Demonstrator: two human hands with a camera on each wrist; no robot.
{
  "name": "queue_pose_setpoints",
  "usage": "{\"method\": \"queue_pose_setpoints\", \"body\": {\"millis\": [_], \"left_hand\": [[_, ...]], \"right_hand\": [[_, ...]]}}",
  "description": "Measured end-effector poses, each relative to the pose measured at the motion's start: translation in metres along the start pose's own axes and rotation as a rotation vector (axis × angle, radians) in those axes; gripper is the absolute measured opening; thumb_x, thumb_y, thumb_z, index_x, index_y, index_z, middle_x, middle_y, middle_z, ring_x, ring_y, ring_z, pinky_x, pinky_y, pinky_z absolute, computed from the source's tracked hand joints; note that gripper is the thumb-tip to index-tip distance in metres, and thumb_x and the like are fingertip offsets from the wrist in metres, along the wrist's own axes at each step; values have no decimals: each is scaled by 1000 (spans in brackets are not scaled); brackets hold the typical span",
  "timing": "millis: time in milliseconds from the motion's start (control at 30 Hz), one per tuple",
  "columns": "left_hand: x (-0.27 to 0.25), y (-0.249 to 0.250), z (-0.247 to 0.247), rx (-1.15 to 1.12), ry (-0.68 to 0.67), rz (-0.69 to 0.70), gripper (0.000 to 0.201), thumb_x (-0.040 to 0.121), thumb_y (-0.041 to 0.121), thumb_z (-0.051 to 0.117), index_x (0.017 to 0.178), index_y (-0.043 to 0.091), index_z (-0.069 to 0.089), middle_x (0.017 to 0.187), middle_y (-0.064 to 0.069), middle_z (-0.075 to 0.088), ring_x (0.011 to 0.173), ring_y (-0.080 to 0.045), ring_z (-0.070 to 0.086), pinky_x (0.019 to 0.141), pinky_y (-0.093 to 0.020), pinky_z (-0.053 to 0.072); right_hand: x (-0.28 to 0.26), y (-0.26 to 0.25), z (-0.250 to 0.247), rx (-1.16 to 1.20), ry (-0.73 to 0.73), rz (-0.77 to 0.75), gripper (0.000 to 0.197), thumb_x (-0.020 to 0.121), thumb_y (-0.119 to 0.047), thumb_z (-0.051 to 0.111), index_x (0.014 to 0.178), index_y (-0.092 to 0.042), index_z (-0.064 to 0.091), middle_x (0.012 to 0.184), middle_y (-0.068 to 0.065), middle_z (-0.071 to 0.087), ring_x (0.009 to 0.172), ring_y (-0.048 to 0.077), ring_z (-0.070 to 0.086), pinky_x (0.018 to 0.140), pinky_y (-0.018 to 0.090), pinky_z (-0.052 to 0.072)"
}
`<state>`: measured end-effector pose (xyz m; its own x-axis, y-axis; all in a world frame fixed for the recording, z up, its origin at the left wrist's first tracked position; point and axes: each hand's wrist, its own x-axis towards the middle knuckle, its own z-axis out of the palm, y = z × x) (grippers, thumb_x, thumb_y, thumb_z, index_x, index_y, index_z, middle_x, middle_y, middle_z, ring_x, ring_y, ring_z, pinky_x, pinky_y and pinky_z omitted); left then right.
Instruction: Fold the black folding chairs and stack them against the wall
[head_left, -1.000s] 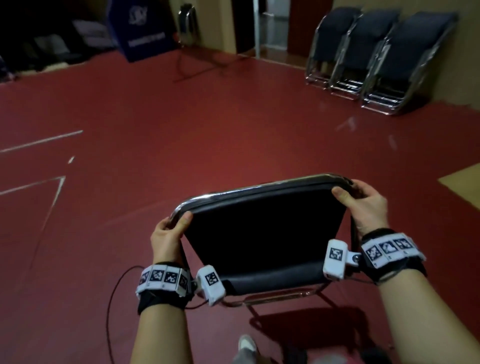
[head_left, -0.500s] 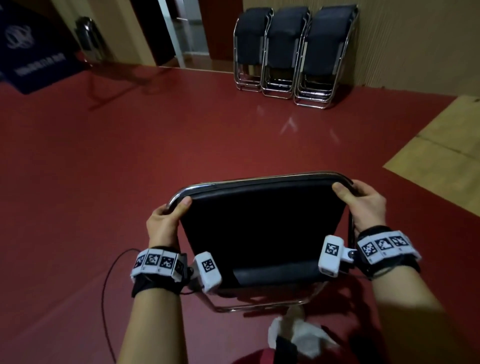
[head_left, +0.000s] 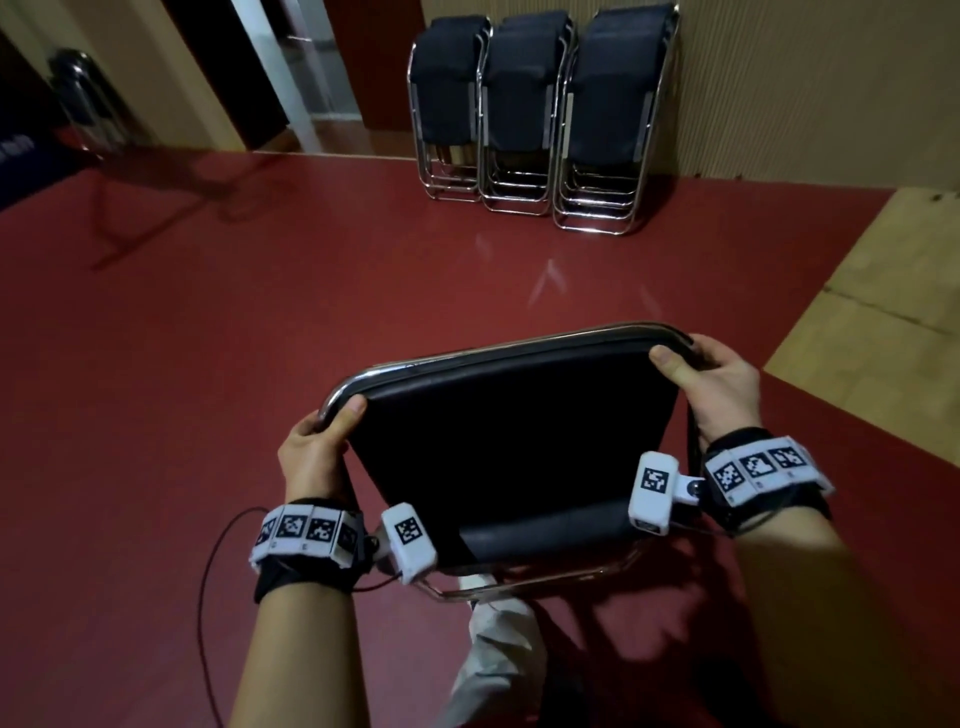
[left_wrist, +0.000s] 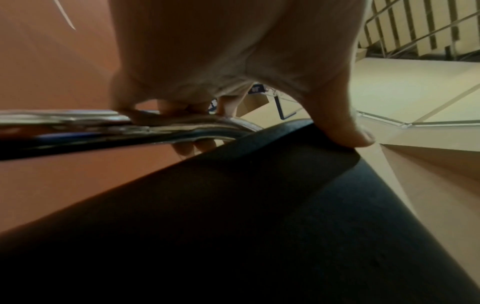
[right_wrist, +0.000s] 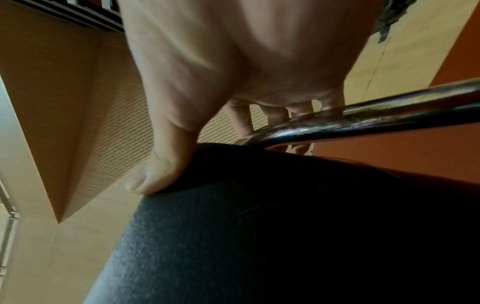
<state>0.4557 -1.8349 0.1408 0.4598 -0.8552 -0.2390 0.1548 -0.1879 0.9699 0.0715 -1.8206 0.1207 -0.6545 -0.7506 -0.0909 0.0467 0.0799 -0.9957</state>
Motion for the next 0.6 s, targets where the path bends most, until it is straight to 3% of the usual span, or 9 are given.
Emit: {"method": "queue_pose_setpoints", "body": {"millis": [100, 167, 300, 433, 600], "left_hand": [[83, 9, 54, 26, -41, -8, 97, 43, 47, 96, 123, 3, 62, 114, -12, 71, 107, -26, 69, 99, -42, 54], [142, 18, 89, 36, -79, -27, 103, 34, 53, 98, 119, 6, 64, 112, -11, 73, 105, -26, 70, 99, -44, 54], [234, 54, 162, 65, -143, -28, 75, 59, 37, 94, 119, 5, 63, 117, -13, 70, 110, -27, 67, 103, -44, 51], [314, 76, 230, 90, -179, 8, 65, 68, 30, 90, 120, 4, 62, 119, -12, 69, 112, -25, 66, 107, -41, 48], [423, 88, 329, 100, -192, 0, 87, 48, 43, 93, 122, 6, 66, 114, -11, 72, 108, -26, 69, 101, -42, 52]], "right_hand": [[65, 1, 45, 5, 35, 11, 59, 69, -28, 88, 119, -6, 66, 113, 6, 70, 103, 19, 66, 89, 24, 50], [110, -1, 76, -5, 74, 19, 58, 69, -27, 88, 118, -5, 67, 111, 7, 70, 104, 21, 67, 88, 24, 49], [190, -19, 136, -4, 119, 33, 58, 68, -28, 88, 118, -7, 67, 109, 3, 70, 98, 16, 66, 86, 20, 50], [265, -31, 181, 44, 146, 48, 43, 72, -19, 86, 110, -12, 66, 96, -5, 67, 80, 2, 62, 68, 2, 47], [391, -33, 246, 44, 123, 51, 35, 72, -18, 86, 101, -17, 66, 87, -12, 66, 76, -2, 61, 64, 2, 44]]}}
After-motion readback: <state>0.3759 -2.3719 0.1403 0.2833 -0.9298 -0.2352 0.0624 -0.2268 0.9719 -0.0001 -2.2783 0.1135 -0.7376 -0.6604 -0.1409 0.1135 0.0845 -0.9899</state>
